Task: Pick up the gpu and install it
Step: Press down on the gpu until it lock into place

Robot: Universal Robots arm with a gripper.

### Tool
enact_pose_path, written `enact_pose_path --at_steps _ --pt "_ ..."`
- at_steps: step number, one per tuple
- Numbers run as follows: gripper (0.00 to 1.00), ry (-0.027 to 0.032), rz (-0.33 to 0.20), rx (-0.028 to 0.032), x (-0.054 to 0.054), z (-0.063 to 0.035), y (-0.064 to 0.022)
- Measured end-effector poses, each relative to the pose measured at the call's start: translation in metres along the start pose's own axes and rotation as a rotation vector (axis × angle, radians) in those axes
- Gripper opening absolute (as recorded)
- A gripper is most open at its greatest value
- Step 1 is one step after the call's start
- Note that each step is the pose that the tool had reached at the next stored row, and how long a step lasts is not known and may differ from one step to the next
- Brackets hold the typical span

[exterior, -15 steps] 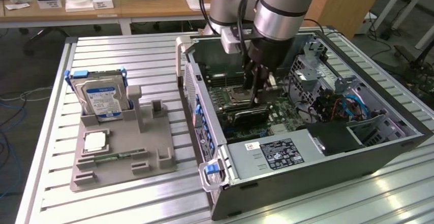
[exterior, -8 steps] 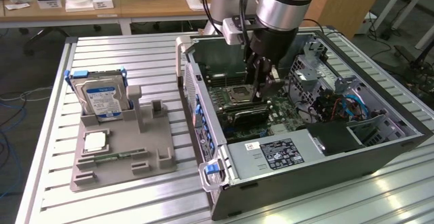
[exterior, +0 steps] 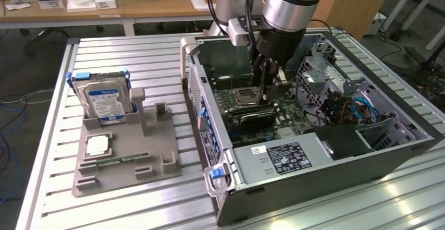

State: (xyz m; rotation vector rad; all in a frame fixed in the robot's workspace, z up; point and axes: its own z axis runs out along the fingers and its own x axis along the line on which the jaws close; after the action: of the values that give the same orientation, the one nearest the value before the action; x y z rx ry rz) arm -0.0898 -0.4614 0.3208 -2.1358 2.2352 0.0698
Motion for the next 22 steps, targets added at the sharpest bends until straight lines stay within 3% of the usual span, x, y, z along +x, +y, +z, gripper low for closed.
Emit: enact_pose_path --at_steps 8,14,17,19,22 --pt "0.56 0.0000 0.000 0.0000 0.0000 0.0000 0.0000" --pt "0.26 0.0000 0.000 0.0000 0.0000 0.0000 0.0000" --pt "0.20 0.0000 0.000 0.0000 0.0000 0.0000 0.0000" --pt "0.11 0.0000 0.000 0.0001 0.0000 0.0000 0.0000" --pt "0.11 0.0000 0.000 0.0000 0.0000 0.0000 0.0000"
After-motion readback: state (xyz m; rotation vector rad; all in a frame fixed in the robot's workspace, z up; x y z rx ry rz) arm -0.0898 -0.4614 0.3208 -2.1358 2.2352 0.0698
